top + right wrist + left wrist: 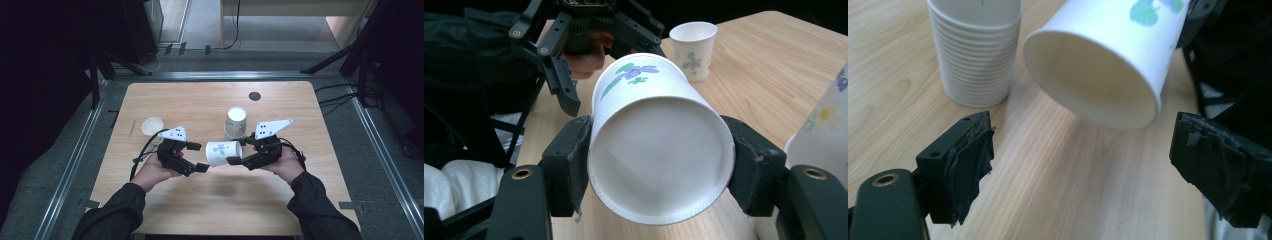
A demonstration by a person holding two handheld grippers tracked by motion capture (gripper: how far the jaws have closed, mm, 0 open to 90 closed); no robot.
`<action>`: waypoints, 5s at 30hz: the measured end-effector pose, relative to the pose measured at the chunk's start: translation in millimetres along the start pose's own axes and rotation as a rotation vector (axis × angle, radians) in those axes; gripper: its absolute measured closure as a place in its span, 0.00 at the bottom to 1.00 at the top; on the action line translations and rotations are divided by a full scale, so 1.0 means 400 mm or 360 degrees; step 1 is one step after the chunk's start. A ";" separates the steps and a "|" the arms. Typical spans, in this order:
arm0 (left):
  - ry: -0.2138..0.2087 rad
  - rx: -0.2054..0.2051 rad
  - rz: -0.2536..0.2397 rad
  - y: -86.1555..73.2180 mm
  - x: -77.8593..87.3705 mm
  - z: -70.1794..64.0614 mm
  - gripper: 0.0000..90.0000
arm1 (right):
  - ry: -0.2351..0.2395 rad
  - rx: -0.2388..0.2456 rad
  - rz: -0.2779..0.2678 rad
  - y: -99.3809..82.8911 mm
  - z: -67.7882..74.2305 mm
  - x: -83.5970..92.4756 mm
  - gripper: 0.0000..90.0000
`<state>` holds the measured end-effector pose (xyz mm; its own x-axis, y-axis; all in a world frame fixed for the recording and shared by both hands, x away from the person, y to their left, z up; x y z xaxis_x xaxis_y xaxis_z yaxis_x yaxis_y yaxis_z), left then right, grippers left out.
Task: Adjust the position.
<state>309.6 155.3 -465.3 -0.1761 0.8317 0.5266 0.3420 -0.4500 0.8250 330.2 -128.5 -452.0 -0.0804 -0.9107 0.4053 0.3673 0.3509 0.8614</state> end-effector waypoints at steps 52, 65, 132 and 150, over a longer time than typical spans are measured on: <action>-0.0164 -0.0162 -0.0094 -0.007 -0.028 -0.021 0.24 | 0.0223 0.0010 0.0039 0.003 0.017 -0.044 0.38; -0.0162 -0.0169 -0.0095 -0.007 -0.023 -0.022 0.26 | 0.0230 0.0003 0.0031 0.002 0.014 -0.041 0.38; -0.0006 -0.0415 0.1021 0.147 -0.014 -0.011 0.26 | 0.0009 0.0135 0.0197 0.000 0.026 -0.103 0.32; -0.0022 -0.0425 0.1066 0.155 -0.028 -0.013 0.26 | 0.0021 0.0164 0.0297 -0.005 0.025 -0.157 0.34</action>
<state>327.9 116.4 -419.1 0.0046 0.3523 0.9359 0.1345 -0.9276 0.3485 325.3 -69.9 -475.9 -0.0074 -0.8304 0.5571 0.2776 0.5335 0.7989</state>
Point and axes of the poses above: each handheld gripper's, and its own axes: x roughly backward along the jaws, y roughly out of its top, z roughly to its left, the point moved 1 cm from there along -x, roughly forward along the jaws, and after that the axes turned 7 degrees about -x, right-handed, at the moved point
